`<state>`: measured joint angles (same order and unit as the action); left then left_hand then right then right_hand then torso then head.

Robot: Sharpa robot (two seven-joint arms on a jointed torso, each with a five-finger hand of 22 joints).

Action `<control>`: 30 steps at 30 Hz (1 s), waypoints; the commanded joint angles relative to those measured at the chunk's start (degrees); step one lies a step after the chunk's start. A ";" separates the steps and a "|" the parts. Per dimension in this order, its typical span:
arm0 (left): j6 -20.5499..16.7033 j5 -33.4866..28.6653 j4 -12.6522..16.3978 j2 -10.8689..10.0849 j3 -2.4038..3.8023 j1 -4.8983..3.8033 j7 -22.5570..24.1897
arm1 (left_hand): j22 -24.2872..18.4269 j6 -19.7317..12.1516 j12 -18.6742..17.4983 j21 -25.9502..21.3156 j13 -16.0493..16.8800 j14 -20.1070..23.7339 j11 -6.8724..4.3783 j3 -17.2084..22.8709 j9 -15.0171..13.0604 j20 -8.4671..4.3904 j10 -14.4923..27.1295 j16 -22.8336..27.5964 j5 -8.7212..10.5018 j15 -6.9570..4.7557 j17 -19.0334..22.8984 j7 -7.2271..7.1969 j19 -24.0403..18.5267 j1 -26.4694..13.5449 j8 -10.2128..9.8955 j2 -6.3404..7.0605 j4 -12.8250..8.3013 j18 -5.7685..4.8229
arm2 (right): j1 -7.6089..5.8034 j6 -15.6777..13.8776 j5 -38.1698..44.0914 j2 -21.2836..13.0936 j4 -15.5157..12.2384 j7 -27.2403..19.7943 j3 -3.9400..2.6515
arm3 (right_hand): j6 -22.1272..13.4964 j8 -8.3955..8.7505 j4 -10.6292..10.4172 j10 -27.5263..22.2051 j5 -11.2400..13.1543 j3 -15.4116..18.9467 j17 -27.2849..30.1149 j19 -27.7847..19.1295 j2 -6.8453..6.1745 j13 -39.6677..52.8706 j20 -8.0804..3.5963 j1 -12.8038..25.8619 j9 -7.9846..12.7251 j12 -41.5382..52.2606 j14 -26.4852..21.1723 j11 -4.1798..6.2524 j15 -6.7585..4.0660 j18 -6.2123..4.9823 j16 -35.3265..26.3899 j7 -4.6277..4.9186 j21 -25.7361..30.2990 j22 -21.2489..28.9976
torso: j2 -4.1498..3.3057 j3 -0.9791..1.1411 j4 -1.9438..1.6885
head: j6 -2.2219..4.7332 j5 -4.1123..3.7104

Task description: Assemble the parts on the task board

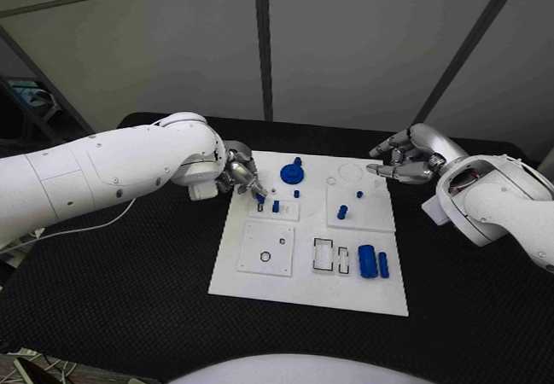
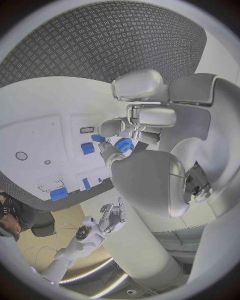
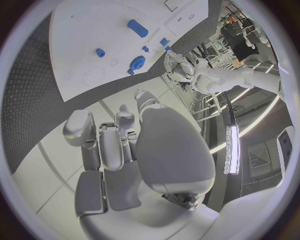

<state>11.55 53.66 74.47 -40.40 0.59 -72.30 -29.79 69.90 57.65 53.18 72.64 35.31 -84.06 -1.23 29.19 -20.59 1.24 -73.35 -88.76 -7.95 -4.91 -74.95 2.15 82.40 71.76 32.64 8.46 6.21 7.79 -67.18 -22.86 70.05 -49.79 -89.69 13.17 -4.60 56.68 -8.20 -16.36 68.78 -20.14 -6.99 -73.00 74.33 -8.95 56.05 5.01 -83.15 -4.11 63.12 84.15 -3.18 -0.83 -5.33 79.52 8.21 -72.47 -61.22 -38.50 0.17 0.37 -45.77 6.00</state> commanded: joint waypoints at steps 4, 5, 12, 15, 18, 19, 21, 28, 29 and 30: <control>1.70 2.35 0.47 0.22 -0.13 0.18 -1.09 | 0.13 0.42 0.11 0.28 0.08 -5.48 -0.83 8.02 -0.08 -0.16 -1.15 -0.30 -0.24 -0.35 -13.45 0.17 0.39 -0.35 0.32 0.33 -7.69 -3.11 | -0.08 0.36 -0.29 -0.03 -0.11 -0.42 -0.04 | 0.01 -0.32 0.08 -0.24 0.00 -0.42 0.05 -0.16 0.51 -0.10 -0.02 0.24 0.10 -0.07 1.99 0.12 -0.40 -0.70 -0.19 -0.12 0.20 0.05 | 0.01 0.04 -0.06 | -0.28 -0.05; 1.91 2.59 0.52 0.24 -0.18 0.23 -1.19 | 0.13 0.42 0.11 0.28 0.08 -5.48 -0.83 8.02 -0.08 -0.16 -1.15 -0.30 -0.24 -0.35 -13.45 0.17 0.39 -0.35 0.32 0.33 -7.69 -3.11 | -0.08 0.38 -0.30 -0.02 -0.11 -0.43 -0.04 | 0.01 -0.32 0.08 -0.24 0.00 -0.42 0.05 -0.16 0.51 -0.10 -0.02 0.24 0.10 -0.07 1.99 0.12 -0.40 -0.70 -0.19 -0.12 0.20 0.05 | 0.02 0.04 -0.06 | -0.27 -0.04; 2.68 3.47 0.75 0.25 -0.37 0.50 -1.94 | 0.18 0.46 0.17 0.32 0.19 -5.48 -0.85 8.24 -0.15 -0.17 -1.25 -0.30 -0.31 -0.36 -13.45 0.15 0.42 -0.47 0.34 0.48 -7.80 -3.12 | -0.08 0.45 -0.31 0.01 -0.10 -0.48 -0.04 | 0.01 -0.32 0.08 -0.24 0.00 -0.42 0.05 -0.16 0.51 -0.10 -0.02 0.24 0.10 -0.07 1.99 0.12 -0.40 -0.70 -0.19 -0.12 0.20 0.05 | 0.01 0.02 -0.03 | -0.08 -0.06; 2.85 3.72 0.84 0.22 -0.41 0.59 -2.14 | 0.18 0.46 0.17 0.32 0.19 -5.48 -0.85 8.24 -0.15 -0.17 -1.25 -0.30 -0.31 -0.36 -13.45 0.15 0.42 -0.47 0.34 0.48 -7.80 -3.12 | -0.08 0.47 -0.32 0.07 -0.06 -0.51 -0.04 | 0.01 -0.32 0.08 -0.24 0.00 -0.42 0.05 -0.16 0.51 -0.10 -0.02 0.24 0.10 -0.07 1.99 0.12 -0.40 -0.70 -0.19 -0.12 0.20 0.05 | 0.00 0.01 0.00 | 0.03 -0.04; 3.02 4.04 0.83 0.24 -0.44 0.65 -2.31 | 0.29 0.51 0.23 0.40 0.29 -5.48 -0.87 8.43 -0.20 -0.19 -1.34 -0.30 -0.38 -0.38 -13.46 0.13 0.48 -0.58 0.35 0.57 -7.88 -3.15 | -0.08 0.51 -0.32 0.13 -0.02 -0.53 -0.04 | 0.01 -0.32 0.08 -0.24 0.00 -0.42 0.05 -0.16 0.51 -0.10 -0.02 0.24 0.10 -0.07 1.99 0.12 -0.40 -0.70 -0.19 -0.12 0.20 0.05 | 0.02 0.01 -0.02 | -0.01 -0.07; 3.10 4.14 0.82 0.25 -0.45 0.67 -2.37 | 0.29 0.51 0.23 0.40 0.29 -5.48 -0.87 8.43 -0.20 -0.19 -1.34 -0.30 -0.38 -0.38 -13.46 0.13 0.48 -0.58 0.35 0.57 -7.88 -3.15 | -0.08 0.53 -0.32 0.14 -0.01 -0.54 -0.04 | 0.01 -0.32 0.08 -0.24 0.00 -0.42 0.05 -0.16 0.51 -0.10 -0.02 0.24 0.10 -0.07 1.99 0.12 -0.40 -0.70 -0.19 -0.12 0.20 0.05 | 0.02 0.01 -0.02 | -0.01 -0.07; 3.21 4.23 0.82 0.25 -0.46 0.69 -2.46 | 0.29 0.51 0.23 0.40 0.29 -5.48 -0.87 8.43 -0.20 -0.19 -1.34 -0.30 -0.38 -0.38 -13.46 0.13 0.48 -0.58 0.35 0.57 -7.88 -3.15 | -0.08 0.55 -0.32 0.16 0.00 -0.55 -0.04 | 0.01 -0.32 0.08 -0.24 0.00 -0.42 0.05 -0.16 0.51 -0.10 -0.02 0.24 0.10 -0.07 1.99 0.12 -0.40 -0.70 -0.19 -0.12 0.20 0.05 | -0.01 0.02 -0.04 | -0.01 -0.06; 3.44 4.51 0.86 0.22 -0.48 0.73 -2.81 | 0.46 0.54 0.26 0.54 0.35 -5.48 -0.88 8.54 -0.24 -0.19 -1.40 -0.30 -0.42 -0.38 -13.46 0.13 0.54 -0.64 0.37 0.64 -7.93 -3.19 | -0.08 0.58 -0.32 0.18 0.04 -0.56 -0.04 | 0.01 -0.32 0.08 -0.24 0.00 -0.42 0.05 -0.16 0.51 -0.10 -0.02 0.24 0.10 -0.07 1.99 0.12 -0.40 -0.70 -0.19 -0.12 0.20 0.05 | -0.01 -0.01 -0.05 | -0.11 -0.01; 3.44 4.60 0.85 0.22 -0.48 0.73 -2.84 | 0.46 0.54 0.26 0.54 0.35 -5.48 -0.88 8.54 -0.24 -0.19 -1.40 -0.30 -0.42 -0.38 -13.46 0.13 0.54 -0.64 0.37 0.64 -7.93 -3.19 | -0.08 0.58 -0.32 0.18 0.04 -0.56 -0.04 | 0.01 -0.32 0.08 -0.24 0.00 -0.42 0.05 -0.16 0.51 -0.10 -0.02 0.24 0.10 -0.07 1.99 0.12 -0.40 -0.70 -0.19 -0.12 0.20 0.05 | -0.01 0.00 -0.06 | -0.16 -0.01; 3.45 4.68 0.85 0.22 -0.49 0.73 -2.86 | 0.46 0.54 0.26 0.54 0.35 -5.48 -0.88 8.54 -0.24 -0.19 -1.40 -0.30 -0.42 -0.38 -13.46 0.13 0.54 -0.64 0.37 0.64 -7.93 -3.19 | -0.08 0.58 -0.32 0.18 0.04 -0.57 -0.04 | 0.01 -0.32 0.08 -0.24 0.00 -0.42 0.05 -0.16 0.51 -0.10 -0.02 0.24 0.10 -0.07 1.99 0.12 -0.40 -0.70 -0.19 -0.12 0.20 0.05 | -0.01 0.00 -0.06 | -0.16 -0.01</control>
<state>13.84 57.28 75.28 -40.17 0.18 -71.62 -31.70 70.31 57.84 53.18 73.00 35.61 -83.97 -1.52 30.20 -20.77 1.03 -73.65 -88.75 -8.18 -5.00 -74.95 2.35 82.60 71.07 32.84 9.12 5.53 7.79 -67.18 -22.58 69.80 -49.64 -89.60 13.13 -4.60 56.68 -8.20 -16.36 68.78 -20.14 -6.99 -73.01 74.33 -8.95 56.02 5.01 -83.15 -4.11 63.12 84.15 -3.18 -0.83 -5.33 79.52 8.21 -72.47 -61.23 -38.48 0.18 0.33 -45.89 5.94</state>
